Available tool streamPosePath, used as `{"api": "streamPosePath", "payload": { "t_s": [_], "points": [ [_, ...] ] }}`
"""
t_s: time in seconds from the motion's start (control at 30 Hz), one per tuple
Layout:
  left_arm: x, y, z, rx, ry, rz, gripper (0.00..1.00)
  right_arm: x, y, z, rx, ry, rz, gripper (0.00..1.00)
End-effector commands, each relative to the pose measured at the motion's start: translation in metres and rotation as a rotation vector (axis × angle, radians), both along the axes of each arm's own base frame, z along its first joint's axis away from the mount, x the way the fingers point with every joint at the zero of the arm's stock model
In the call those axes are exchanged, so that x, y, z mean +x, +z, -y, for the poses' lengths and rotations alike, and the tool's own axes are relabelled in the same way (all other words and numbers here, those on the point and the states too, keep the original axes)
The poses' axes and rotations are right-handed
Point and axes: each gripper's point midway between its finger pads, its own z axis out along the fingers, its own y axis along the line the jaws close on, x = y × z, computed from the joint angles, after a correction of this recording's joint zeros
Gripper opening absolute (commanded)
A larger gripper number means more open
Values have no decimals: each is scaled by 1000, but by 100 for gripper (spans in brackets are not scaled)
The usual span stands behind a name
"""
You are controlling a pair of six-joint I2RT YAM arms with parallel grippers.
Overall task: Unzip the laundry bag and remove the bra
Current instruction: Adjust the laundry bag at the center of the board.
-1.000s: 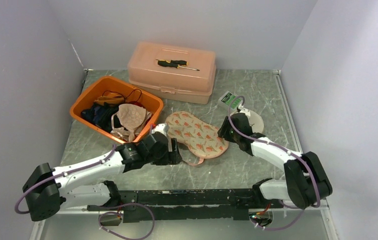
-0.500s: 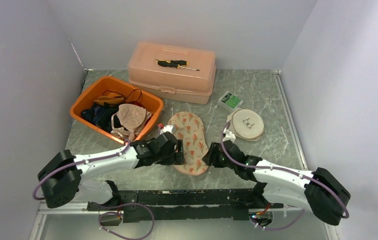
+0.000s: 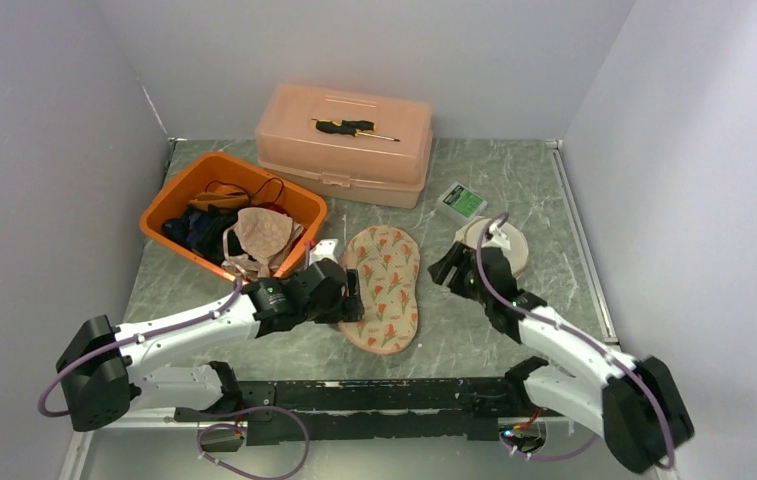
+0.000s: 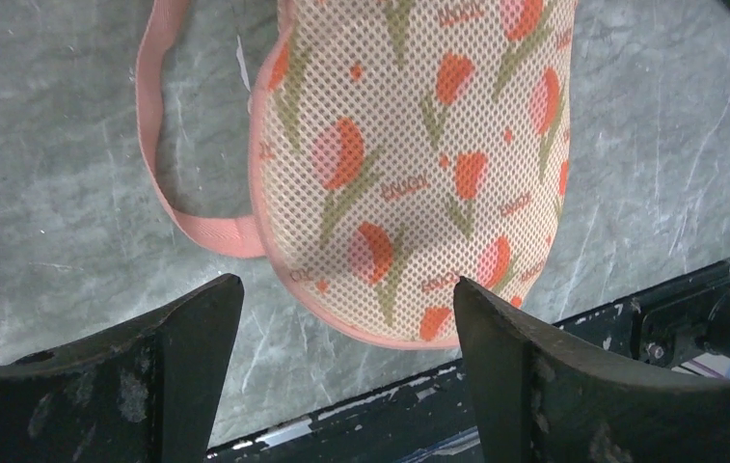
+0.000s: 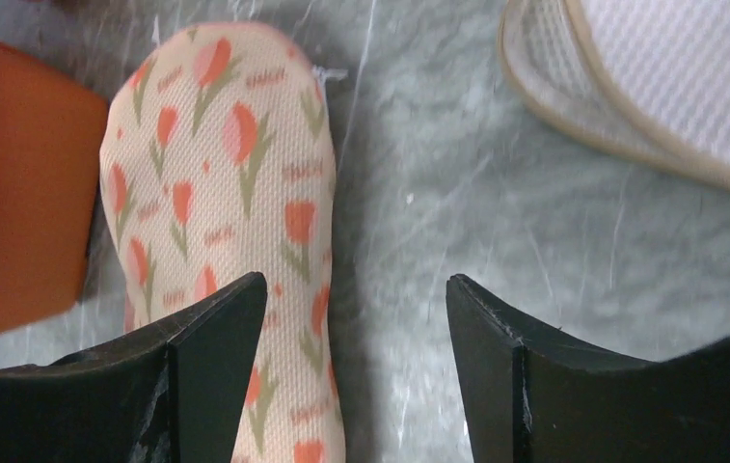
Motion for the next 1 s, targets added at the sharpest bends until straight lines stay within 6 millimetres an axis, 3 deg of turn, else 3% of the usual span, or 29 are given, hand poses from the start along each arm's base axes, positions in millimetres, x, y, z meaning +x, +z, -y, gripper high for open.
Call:
{"api": "streamPosePath", "payload": {
  "t_s": [0.0, 0.1, 0.27, 0.47, 0.6, 0.73, 0.83, 0.97],
  "points": [
    [-16, -3, 6, -22, -12, -36, 85, 55, 40, -20, 88, 65, 130, 73],
    [-28, -4, 15, -34, -41, -47, 88, 85, 39, -28, 143, 86, 121, 74],
    [-46, -8, 32, -79, -111, -53, 92, 120, 20, -44, 166, 139, 67, 73],
    [-60, -26, 43, -52, -203, -90, 89, 137, -4, -67, 180, 226, -3, 69],
    [-59, -40, 41, -3, -202, -99, 87, 128, -19, -71, 197, 257, -43, 61],
    [-50, -44, 34, 40, -157, -71, 81, 112, -16, -69, 229, 259, -32, 42],
    [-42, -48, 27, 80, -124, -58, 76, 96, -15, -59, 224, 229, -23, 30],
    [-27, -55, 19, 114, -72, -70, 72, 64, -21, -38, 180, 166, -25, 22]
  ]
}}
